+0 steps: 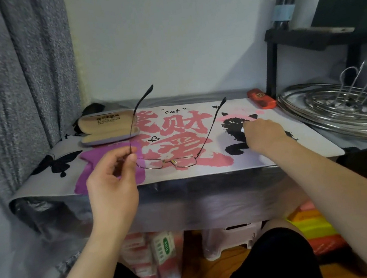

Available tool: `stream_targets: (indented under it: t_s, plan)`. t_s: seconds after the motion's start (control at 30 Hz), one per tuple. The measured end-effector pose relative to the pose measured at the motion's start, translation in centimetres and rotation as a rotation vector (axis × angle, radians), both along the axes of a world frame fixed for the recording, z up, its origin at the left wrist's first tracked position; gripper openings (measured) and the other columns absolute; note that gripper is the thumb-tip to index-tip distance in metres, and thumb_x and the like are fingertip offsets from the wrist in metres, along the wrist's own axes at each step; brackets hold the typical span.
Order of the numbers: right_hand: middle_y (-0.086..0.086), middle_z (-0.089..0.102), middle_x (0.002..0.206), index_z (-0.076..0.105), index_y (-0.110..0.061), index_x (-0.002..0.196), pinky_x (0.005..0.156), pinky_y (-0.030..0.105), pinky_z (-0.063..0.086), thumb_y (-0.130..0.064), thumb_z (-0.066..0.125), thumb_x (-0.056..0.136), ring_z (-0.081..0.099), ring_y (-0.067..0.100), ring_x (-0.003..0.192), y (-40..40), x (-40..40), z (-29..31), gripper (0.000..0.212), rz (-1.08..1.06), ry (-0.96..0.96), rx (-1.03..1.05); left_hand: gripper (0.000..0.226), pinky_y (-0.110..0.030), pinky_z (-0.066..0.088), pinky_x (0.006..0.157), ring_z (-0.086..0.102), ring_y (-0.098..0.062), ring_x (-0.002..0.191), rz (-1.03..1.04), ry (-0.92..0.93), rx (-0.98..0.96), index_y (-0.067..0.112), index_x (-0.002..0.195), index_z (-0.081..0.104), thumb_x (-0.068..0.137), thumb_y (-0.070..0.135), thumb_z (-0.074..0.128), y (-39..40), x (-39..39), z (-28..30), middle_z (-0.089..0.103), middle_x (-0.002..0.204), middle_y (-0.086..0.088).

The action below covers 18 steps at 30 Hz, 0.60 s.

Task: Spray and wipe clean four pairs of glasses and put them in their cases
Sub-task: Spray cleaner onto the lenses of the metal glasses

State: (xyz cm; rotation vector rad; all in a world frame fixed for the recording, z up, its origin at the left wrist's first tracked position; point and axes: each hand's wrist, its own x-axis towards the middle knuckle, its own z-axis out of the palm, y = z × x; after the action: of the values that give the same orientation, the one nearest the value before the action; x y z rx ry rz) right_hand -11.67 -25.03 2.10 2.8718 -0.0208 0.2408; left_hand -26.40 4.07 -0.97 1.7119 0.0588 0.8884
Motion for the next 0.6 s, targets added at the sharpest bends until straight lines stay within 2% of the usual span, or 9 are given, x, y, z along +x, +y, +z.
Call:
stream_targets:
  t_s: [0.07,0.13,0.23,0.3,0.33,0.4,0.47,0.6]
  plan:
    - [0.018,0.066,0.112,0.053,-0.010,0.125,0.077,0.040,0.048,-0.013,0.049,0.098,0.063,0.039,0.104,0.5,-0.8,1.3,0.027,0.048,-0.124,0.104,0.027,-0.015,0.049,0.083,0.067,-0.003,0.090,0.006,-0.001,-0.022,0.039,0.096,0.068,0.097,0.013,0.064,0.5,-0.2,-0.2,0.073,0.095,0.013]
    - [0.015,0.066,0.093,0.051,-0.010,0.118,0.071,0.039,0.045,-0.030,0.047,0.104,0.062,0.038,0.088,1.3,-2.4,2.4,0.025,0.139,-0.263,0.407,0.027,-0.014,0.048,0.082,0.067,-0.003,0.090,0.017,0.001,-0.036,0.042,0.095,0.068,0.097,0.015,0.064,0.9,-0.6,-0.5,0.073,0.095,0.014]
    - [0.004,0.058,0.076,0.046,-0.024,0.110,0.063,0.038,0.046,-0.051,0.037,0.104,0.056,0.025,0.062,3.1,-6.9,3.3,0.029,0.203,-0.089,1.238,0.028,-0.020,0.049,0.083,0.067,-0.007,0.090,0.045,0.024,0.035,0.043,0.097,0.066,0.097,0.016,0.064,1.4,-1.3,-1.5,0.072,0.098,0.011]
    - [0.006,0.055,0.073,0.046,-0.024,0.103,0.052,0.036,0.044,-0.048,0.039,0.105,0.050,0.023,0.049,4.2,-10.4,2.7,0.025,0.171,0.034,1.711,0.032,-0.021,0.049,0.083,0.067,-0.009,0.090,0.057,0.022,0.056,0.045,0.096,0.065,0.097,0.012,0.064,1.8,-1.7,-2.1,0.072,0.098,0.006]
    - [0.007,0.054,0.071,0.047,-0.020,0.100,0.050,0.034,0.042,-0.045,0.042,0.105,0.048,0.023,0.046,4.7,-11.8,2.0,0.026,0.157,0.059,1.861,0.034,-0.022,0.049,0.083,0.067,-0.010,0.090,0.060,0.018,0.055,0.045,0.096,0.065,0.096,0.011,0.064,1.9,-1.8,-2.2,0.072,0.098,0.005]
    - [0.008,0.055,0.070,0.052,-0.015,0.093,0.049,0.032,0.041,-0.047,0.048,0.100,0.046,0.023,0.046,6.0,-14.2,0.6,0.033,0.162,0.108,2.060,0.033,-0.018,0.048,0.084,0.066,-0.009,0.089,0.071,0.013,0.049,0.043,0.095,0.065,0.096,0.010,0.065,2.1,-2.1,-2.1,0.072,0.098,0.005]
    - [0.009,0.057,0.071,0.056,-0.013,0.090,0.050,0.032,0.043,-0.048,0.052,0.093,0.049,0.022,0.047,7.5,-15.2,-0.6,0.036,0.133,0.112,2.171,0.031,-0.013,0.048,0.083,0.066,-0.005,0.089,0.073,0.003,0.038,0.043,0.096,0.065,0.096,0.011,0.065,2.0,-2.5,-1.7,0.072,0.098,0.007]
    - [0.006,0.056,0.072,0.056,-0.014,0.095,0.049,0.033,0.044,-0.042,0.047,0.104,0.051,0.020,0.048,9.2,-14.9,-1.5,0.031,0.024,0.038,2.120,0.030,-0.024,0.049,0.083,0.066,-0.008,0.087,0.062,0.006,0.037,0.043,0.096,0.066,0.096,0.013,0.065,1.6,-3.0,-1.6,0.072,0.097,0.007]
